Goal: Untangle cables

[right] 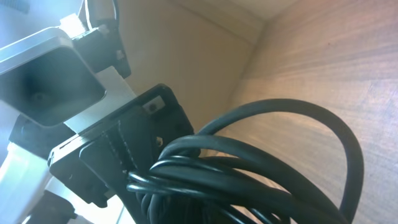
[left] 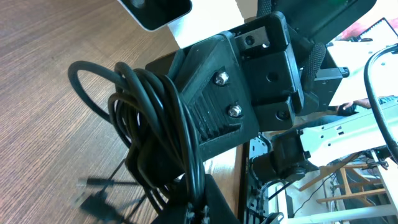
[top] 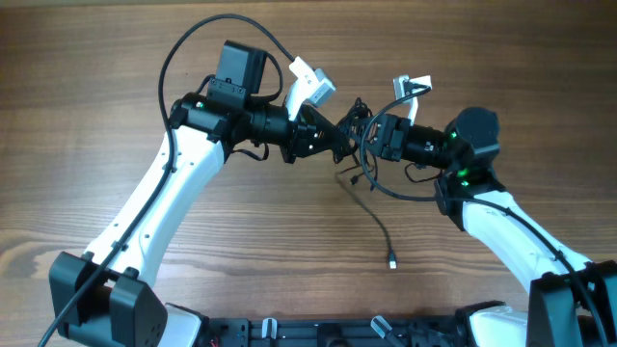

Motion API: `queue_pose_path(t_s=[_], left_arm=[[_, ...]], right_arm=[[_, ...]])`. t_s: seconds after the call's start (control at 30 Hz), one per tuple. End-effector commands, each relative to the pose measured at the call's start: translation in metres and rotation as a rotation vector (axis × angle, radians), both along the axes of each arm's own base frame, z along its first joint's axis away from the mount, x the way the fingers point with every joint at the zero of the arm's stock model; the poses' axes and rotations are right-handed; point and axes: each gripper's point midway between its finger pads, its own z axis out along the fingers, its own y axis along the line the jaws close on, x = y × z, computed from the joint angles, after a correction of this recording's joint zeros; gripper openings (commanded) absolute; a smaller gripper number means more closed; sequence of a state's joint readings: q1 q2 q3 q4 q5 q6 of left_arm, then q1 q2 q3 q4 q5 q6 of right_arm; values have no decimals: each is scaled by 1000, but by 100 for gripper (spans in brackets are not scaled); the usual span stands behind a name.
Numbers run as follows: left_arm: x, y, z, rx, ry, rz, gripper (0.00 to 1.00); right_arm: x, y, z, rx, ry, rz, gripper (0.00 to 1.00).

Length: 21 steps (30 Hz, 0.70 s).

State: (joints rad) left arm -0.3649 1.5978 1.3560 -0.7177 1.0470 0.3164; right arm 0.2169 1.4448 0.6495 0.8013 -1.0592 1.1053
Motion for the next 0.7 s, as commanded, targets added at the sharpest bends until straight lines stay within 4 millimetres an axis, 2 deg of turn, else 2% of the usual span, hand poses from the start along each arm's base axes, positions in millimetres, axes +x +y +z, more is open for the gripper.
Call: queue_pose_path(t_s=[0.0, 0.07, 0.13, 0.17, 0.23, 0.47, 0.6, 0.67], left_arm=[[30, 25, -20, 137, 95, 228, 4], [61, 61, -43, 278, 191, 509, 4], [87, 106, -58, 372, 274, 799, 4], [94, 121, -61, 384, 306, 894, 4], [101, 139, -63, 385, 343, 988, 4], [107, 156, -66, 412, 339, 1064, 4], [108, 156, -65, 407, 346, 1081, 4], [106, 151, -65, 398, 351, 1062, 4]], right_arm=[[-5, -18, 7, -32, -147, 47, 4], [3, -48, 7, -38, -152, 19, 4], [13, -89, 7, -45, -149, -50, 4], [15, -104, 6, -47, -147, -75, 4], [19, -131, 6, -50, -140, -126, 5], [29, -193, 6, -62, -135, -301, 4], [30, -201, 2, -55, -102, -325, 4], [30, -199, 0, -53, -89, -319, 10]])
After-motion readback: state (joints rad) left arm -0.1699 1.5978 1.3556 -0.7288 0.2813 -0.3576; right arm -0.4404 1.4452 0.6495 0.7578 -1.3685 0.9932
